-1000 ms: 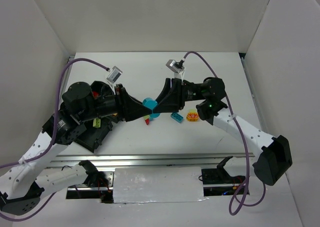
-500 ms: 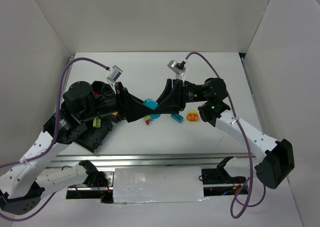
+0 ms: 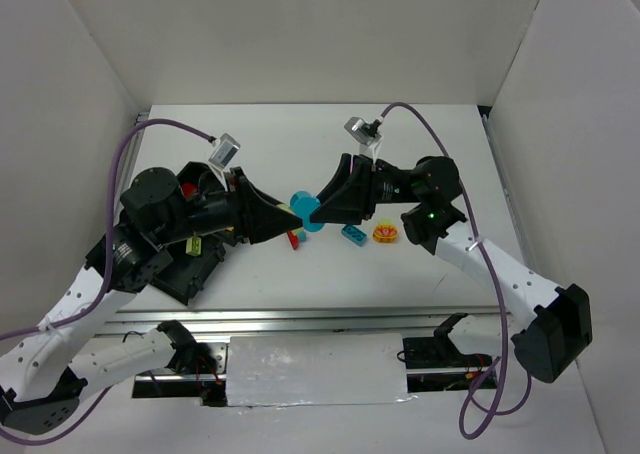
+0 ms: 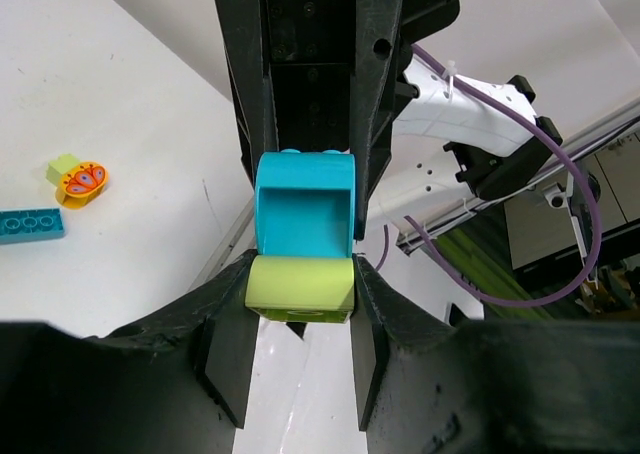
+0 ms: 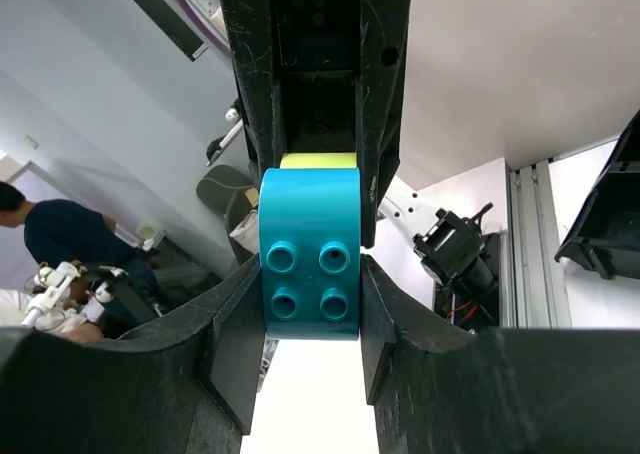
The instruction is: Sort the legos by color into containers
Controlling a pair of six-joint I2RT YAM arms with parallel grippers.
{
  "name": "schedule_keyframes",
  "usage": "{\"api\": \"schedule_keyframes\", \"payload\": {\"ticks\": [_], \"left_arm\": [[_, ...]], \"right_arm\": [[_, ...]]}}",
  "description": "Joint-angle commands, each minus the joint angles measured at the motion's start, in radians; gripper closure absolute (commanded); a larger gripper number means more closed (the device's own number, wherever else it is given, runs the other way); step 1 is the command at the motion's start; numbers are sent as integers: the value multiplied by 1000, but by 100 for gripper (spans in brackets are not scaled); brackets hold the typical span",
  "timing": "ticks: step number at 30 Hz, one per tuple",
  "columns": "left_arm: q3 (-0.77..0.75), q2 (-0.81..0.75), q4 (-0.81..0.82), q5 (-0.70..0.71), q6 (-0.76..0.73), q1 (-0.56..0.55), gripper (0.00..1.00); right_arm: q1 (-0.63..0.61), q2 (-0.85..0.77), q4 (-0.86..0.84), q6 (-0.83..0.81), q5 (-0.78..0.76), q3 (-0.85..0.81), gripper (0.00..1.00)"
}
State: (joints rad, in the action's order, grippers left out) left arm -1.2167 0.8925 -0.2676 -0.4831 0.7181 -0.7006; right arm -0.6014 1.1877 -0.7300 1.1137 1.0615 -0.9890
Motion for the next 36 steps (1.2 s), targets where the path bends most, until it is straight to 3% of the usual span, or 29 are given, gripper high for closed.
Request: {"api": "schedule_keyframes", "payload": {"ticks": [1,5,10,15,17,20,22,27,30,36], "left_arm": [[-17,8,51,-42,-14,1,100],[-49,11,-47,37,-65,1,100],[-75,-7,-192,217,-118,3,100],[-93,12,-393,490,-65,24,100],[-95,29,-545,715,31,56,100],[-87,86,-785,924,189,153,100],[-51,126,-914,983,277,258,100],[158,91,-857,1002,320,453,99],[220,100,-800,992,334,495,93],[252,193,-739,1023,314,521,57]], "right_arm": [[8,-22,-13,-6,-18,-11,100],[78,-39,17,-37,2,7,100],[293,-62,30,-35,25,76,100],[371,-105,443,-337,-35,24,100],[370,-115,550,-408,-76,-16,100],[370,-117,600,-430,-87,-22,100],[370,-125,601,-422,-86,-10,100],[370,-151,580,-394,-68,15,100],[367,-165,590,-394,-66,18,100],[345,-194,595,-396,-51,35,100]]}}
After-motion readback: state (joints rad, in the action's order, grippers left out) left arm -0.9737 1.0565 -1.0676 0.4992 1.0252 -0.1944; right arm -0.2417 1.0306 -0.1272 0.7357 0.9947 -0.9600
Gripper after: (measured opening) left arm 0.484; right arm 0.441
